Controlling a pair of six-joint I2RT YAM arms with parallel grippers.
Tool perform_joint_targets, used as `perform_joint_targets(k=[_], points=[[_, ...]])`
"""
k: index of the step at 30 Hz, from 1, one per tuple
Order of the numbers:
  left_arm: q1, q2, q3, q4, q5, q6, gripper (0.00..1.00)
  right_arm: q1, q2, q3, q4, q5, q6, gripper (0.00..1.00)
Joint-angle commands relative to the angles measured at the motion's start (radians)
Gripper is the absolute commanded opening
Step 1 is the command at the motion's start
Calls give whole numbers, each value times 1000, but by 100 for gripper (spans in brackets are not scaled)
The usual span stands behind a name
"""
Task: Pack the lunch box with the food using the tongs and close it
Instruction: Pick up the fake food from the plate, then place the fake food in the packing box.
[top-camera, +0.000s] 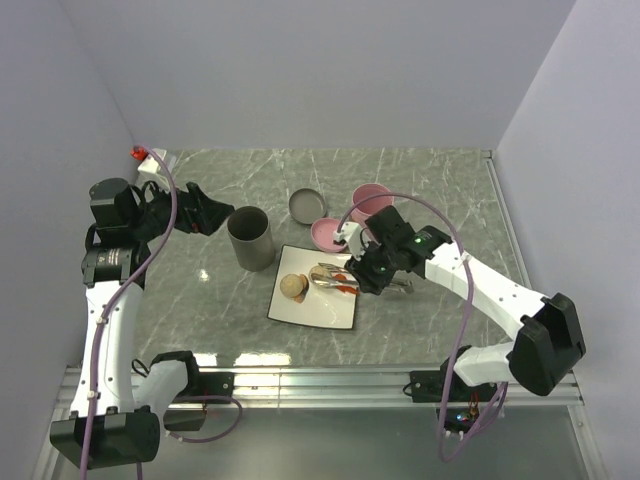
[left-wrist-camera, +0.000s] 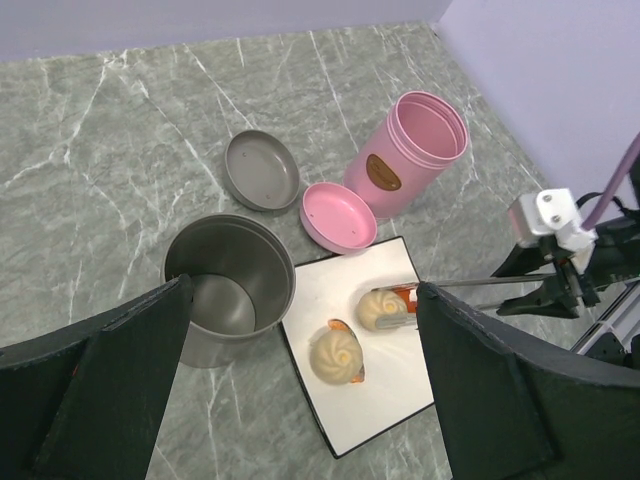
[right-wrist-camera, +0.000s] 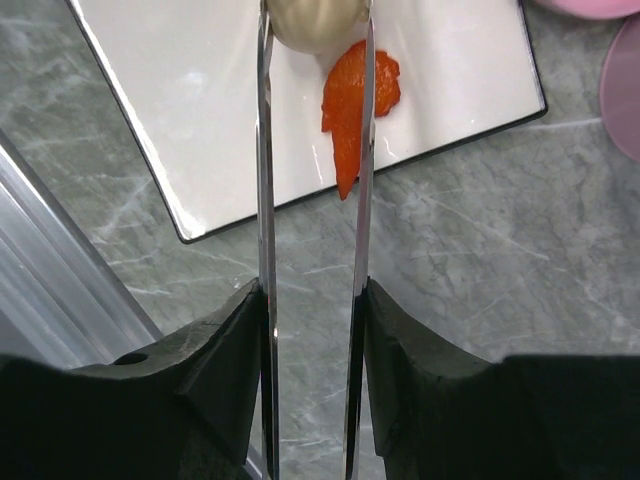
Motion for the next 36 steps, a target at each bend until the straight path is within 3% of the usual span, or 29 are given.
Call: perform_joint_targets(k=[1, 11, 18, 25, 36], points=[[5, -18, 10, 8, 9, 6, 99, 6, -66, 75, -16, -16, 22, 46], [3, -14, 17, 4, 12, 6, 99, -22, -100, 194, -61, -62, 50, 45], [5, -8, 27, -10, 33, 29, 99, -246, -101, 374, -139, -188, 60, 45], [5, 6, 24, 4, 70, 14, 99, -477, -72, 474, -213, -186, 2, 45], [11, 31, 66, -30, 65, 26, 100, -557, 8, 451, -193, -135, 19, 47]])
